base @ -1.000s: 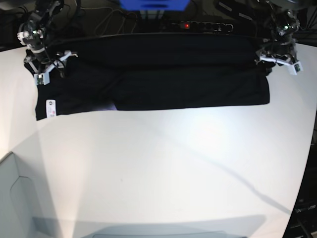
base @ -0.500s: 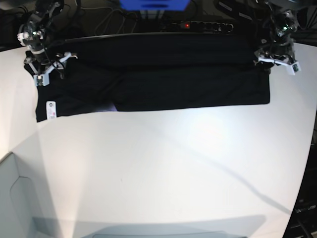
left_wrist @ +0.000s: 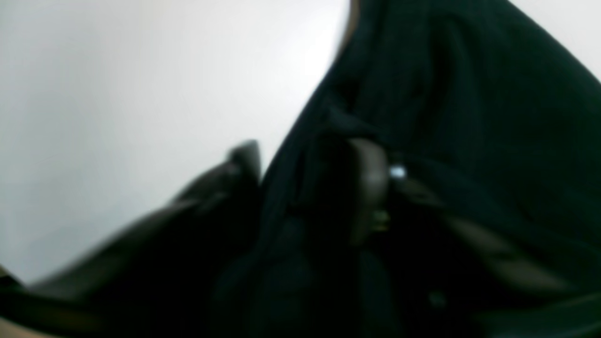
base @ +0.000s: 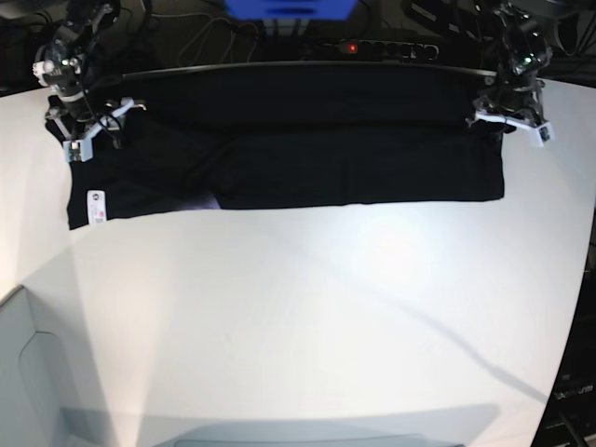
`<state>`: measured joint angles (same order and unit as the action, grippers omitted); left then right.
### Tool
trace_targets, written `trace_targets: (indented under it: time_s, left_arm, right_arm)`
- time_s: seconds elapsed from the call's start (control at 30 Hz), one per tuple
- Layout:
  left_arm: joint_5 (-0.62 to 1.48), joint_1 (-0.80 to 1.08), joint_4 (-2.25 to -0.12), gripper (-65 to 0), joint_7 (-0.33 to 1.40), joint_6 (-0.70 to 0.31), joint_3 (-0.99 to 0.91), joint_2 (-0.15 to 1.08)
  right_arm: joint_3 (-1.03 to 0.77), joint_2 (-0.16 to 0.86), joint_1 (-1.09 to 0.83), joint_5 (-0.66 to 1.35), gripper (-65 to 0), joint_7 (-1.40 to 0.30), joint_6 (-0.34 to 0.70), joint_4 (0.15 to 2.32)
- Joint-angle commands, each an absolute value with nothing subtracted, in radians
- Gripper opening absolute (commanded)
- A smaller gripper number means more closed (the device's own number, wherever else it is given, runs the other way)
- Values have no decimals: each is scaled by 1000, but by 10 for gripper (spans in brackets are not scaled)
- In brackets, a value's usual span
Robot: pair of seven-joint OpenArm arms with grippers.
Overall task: Fold the T-shirt properly
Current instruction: 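Release the strip end with the left gripper and lift it, then grasp the strip end with the left gripper and fold it toward the right gripper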
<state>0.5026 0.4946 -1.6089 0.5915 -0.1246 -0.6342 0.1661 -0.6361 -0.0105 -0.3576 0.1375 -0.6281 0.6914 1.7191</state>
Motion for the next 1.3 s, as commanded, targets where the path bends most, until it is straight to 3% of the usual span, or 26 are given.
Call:
trace_targets:
  time_s: [0.0,0.07,0.1,0.3,0.57,0.9,1.27]
  left_arm:
    - [481,501,-1595,-509,634,-113,-638,170]
    - [479,501,-1580,-624,631,-113,-639,170]
    - [478,501,-1577,-650,633,-113,-639,170]
    - [483,479,-1638,-650,633,-113,-645,186]
    - [476,518,-1926,-650,659,-113,-565,143]
    - [475,556,-2009,-650,659,-111,-188,142]
    - [473,358,-1965,-650,659,-102,180,142]
  right_arm:
    - [-638,-1,-357,139,-344,-631,698,1727]
    - [-638,-1,-357,139,-344,-631,698,1727]
    - [-638,-1,-357,139,-344,-631,698,1727]
    - [-638,-1,-343,139,-344,-638,698,1727]
    - [-638,-1,-341,139,-344,-638,698,1730]
    - [-638,-1,-341,139,-344,-638,698,1733]
    - [-638,-1,-340,139,-344,-638,698,1730]
